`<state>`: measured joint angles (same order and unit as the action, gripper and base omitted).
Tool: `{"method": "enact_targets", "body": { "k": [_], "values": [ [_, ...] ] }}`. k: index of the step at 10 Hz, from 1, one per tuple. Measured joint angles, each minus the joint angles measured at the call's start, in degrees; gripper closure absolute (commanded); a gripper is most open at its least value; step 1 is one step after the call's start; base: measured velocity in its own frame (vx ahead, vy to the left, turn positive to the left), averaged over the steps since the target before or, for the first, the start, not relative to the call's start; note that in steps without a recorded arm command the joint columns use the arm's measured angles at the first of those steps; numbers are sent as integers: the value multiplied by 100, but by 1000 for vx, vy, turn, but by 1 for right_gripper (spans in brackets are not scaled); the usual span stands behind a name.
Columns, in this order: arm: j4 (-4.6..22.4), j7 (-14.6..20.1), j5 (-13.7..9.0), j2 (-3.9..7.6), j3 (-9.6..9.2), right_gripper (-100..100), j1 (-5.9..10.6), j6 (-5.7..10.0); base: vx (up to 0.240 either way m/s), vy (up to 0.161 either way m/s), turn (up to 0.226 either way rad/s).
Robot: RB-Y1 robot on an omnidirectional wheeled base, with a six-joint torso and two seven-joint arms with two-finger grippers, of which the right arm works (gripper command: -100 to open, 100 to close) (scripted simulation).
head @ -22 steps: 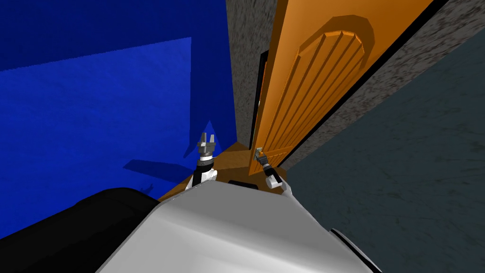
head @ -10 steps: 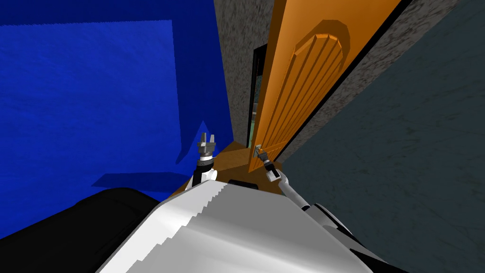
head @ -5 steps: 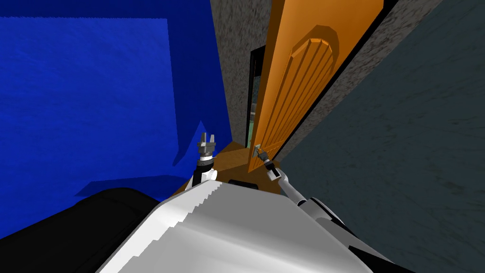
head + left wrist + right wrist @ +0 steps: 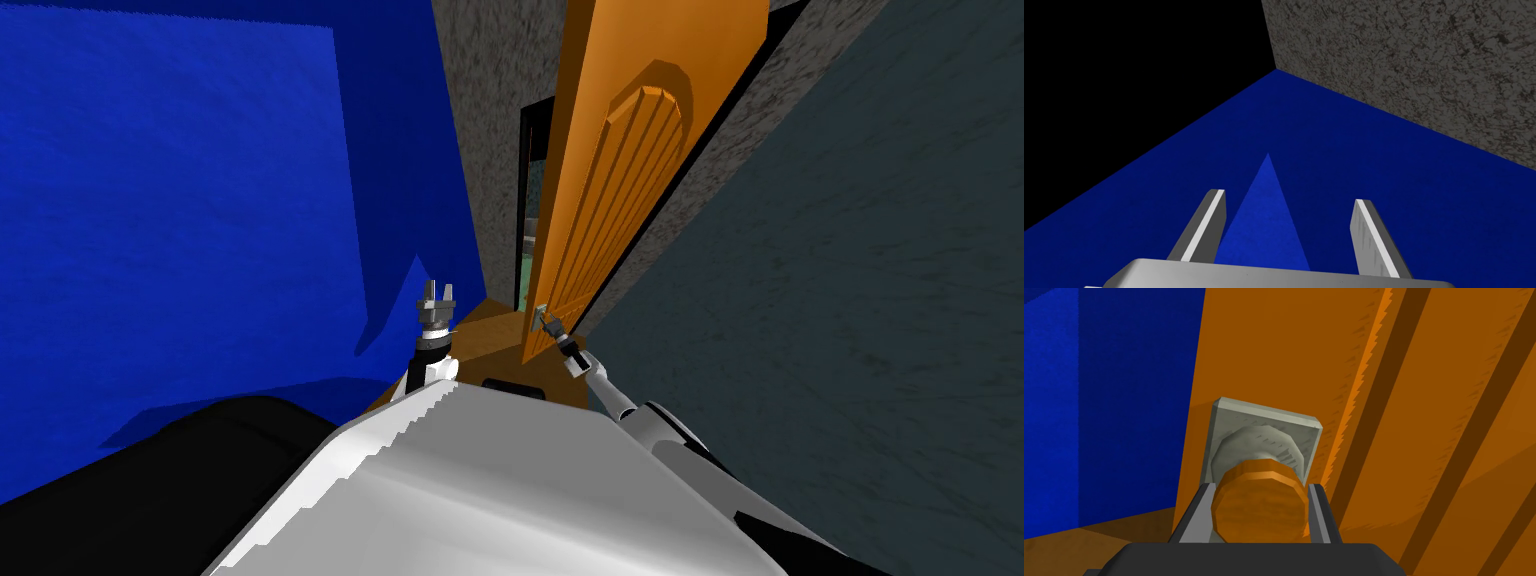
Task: Pull the door open
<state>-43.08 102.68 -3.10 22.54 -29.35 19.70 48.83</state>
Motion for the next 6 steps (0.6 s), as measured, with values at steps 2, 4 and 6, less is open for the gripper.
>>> {"method": "enact_targets", "body": {
  "k": [2,4,6],
  "values": [
    [318,243,228,-40,-2,100,170,230,-15,-14,-77],
    [651,467,450,-98,4,100,344,463,-13,-13,-74],
    [919,709,667,-118,6,100,487,676,-9,-19,-69]
  ]
}}
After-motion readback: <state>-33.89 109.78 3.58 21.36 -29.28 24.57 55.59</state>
